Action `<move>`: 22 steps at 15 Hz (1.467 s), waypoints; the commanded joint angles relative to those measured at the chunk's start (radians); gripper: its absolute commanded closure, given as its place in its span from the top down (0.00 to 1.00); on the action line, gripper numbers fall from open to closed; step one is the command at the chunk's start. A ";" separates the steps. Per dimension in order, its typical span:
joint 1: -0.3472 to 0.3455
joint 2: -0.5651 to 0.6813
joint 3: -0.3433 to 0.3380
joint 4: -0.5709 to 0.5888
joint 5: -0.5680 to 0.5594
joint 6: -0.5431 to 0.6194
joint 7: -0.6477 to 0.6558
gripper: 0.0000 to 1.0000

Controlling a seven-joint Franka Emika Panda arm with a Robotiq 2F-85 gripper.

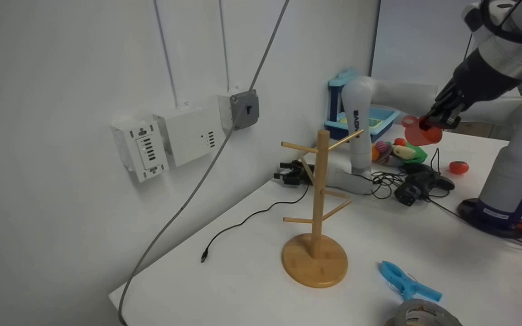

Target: Take the orange cup and hang it on the object

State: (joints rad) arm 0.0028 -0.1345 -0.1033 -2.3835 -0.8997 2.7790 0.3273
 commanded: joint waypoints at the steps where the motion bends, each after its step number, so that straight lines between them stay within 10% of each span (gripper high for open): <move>1: 0.011 -0.008 -0.013 0.008 0.050 0.054 -0.091 0.02; 22: 0.010 0.147 0.056 0.187 0.073 0.024 0.137 0.02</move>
State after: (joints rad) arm 0.0152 -0.0050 -0.0452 -2.2175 -0.8177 2.8264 0.4349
